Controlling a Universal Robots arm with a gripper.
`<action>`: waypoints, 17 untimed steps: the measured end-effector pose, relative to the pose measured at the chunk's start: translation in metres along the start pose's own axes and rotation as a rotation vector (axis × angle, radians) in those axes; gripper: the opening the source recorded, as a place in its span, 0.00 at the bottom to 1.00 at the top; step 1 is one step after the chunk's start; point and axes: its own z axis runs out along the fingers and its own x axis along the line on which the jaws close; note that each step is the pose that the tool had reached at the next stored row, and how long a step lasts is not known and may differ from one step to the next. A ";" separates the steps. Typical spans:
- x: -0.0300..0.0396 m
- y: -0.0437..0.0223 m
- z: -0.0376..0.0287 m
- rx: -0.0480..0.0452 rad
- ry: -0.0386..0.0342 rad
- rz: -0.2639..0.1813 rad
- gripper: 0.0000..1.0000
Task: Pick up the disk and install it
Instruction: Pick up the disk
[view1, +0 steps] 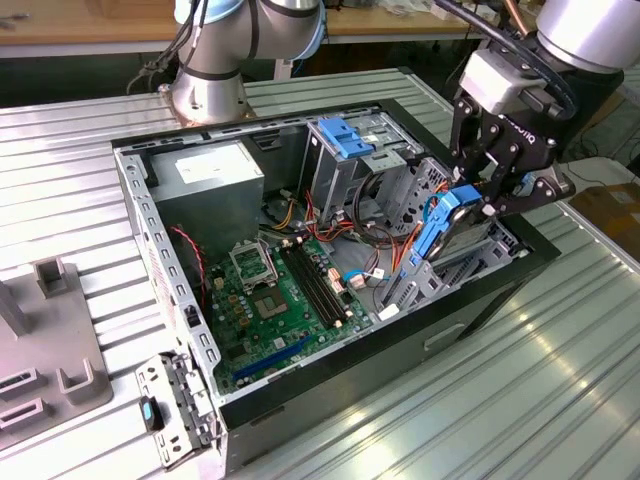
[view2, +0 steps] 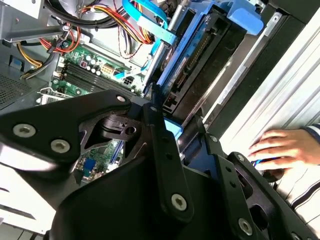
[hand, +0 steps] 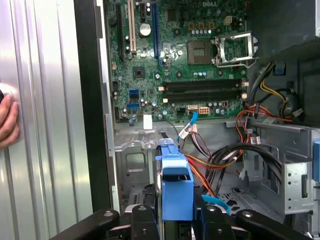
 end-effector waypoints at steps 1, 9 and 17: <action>-0.0003 -0.0003 -0.0054 -0.0002 0.0011 0.000 0.37; -0.0032 -0.0039 -0.0654 0.0009 0.0001 0.000 0.37; -0.0012 -0.0054 -0.0991 0.0056 -0.0004 0.000 0.37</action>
